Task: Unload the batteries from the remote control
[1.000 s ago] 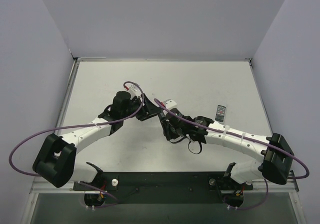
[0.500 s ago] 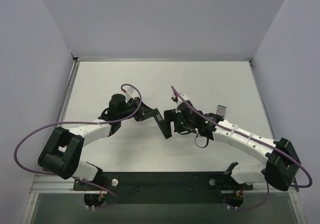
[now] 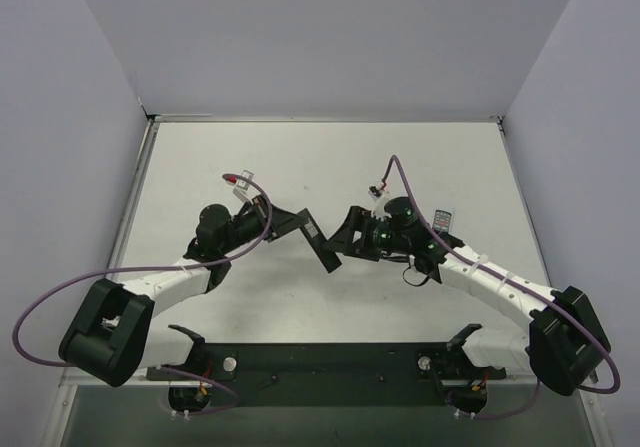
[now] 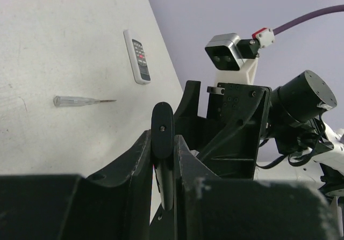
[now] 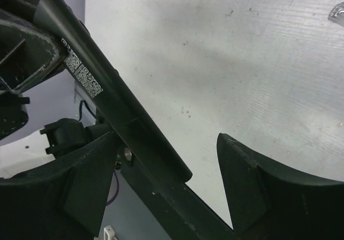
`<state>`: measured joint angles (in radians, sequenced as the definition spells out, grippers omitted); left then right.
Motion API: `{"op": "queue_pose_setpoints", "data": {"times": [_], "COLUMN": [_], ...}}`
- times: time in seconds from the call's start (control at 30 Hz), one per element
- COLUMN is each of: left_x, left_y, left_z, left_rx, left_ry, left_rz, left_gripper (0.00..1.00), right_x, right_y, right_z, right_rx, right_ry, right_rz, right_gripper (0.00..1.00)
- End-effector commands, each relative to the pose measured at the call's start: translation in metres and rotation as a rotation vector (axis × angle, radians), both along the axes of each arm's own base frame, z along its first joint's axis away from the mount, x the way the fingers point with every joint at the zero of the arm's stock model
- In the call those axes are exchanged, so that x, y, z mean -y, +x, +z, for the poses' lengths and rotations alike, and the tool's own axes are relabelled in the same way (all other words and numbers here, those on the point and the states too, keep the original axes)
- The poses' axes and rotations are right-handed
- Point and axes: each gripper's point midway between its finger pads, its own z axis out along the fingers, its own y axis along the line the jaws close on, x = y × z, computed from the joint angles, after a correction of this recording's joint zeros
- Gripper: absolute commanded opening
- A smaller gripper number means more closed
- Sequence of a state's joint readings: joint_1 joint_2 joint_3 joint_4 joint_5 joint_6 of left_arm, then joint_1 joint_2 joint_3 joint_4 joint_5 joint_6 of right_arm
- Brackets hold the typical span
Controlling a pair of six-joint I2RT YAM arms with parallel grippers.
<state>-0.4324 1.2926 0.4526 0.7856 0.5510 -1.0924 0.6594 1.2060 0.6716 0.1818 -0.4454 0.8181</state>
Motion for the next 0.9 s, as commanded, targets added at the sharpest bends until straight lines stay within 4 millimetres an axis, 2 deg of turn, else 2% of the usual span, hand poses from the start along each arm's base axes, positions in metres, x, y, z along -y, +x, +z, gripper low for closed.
{"op": "queue_pose_setpoints", "data": {"times": [0.0,0.47,0.57,0.6,0.8,0.87], "left_x": [-0.003,-0.009,-0.009,-0.010,-0.012,-0.013], "left_y": [-0.005,-0.003,-0.004,-0.003,-0.002,0.000], "left_z": [0.037,0.057,0.062,0.064,0.064,0.062], "left_rx": [0.175,0.209,0.220,0.223,0.219,0.212], "left_ry": [-0.063,-0.120,-0.142,-0.145,-0.139,-0.136], "left_rz": [0.002,0.049,0.048,0.055,0.070,0.079], "left_gripper": [0.00,0.00,0.00,0.00,0.00,0.00], "right_x": [-0.020,-0.031,-0.030,-0.031,-0.030,-0.028], "right_y": [-0.001,-0.003,-0.004,-0.004,-0.011,-0.012], "right_z": [0.034,0.035,0.032,0.033,0.034,0.035], "right_rx": [-0.001,-0.075,-0.084,-0.079,-0.072,-0.061], "right_ry": [0.182,0.268,0.277,0.286,0.311,0.308], "right_rz": [0.041,0.044,0.040,0.041,0.066,0.074], "right_gripper": [0.68,0.59,0.46,0.36,0.16,0.14]}}
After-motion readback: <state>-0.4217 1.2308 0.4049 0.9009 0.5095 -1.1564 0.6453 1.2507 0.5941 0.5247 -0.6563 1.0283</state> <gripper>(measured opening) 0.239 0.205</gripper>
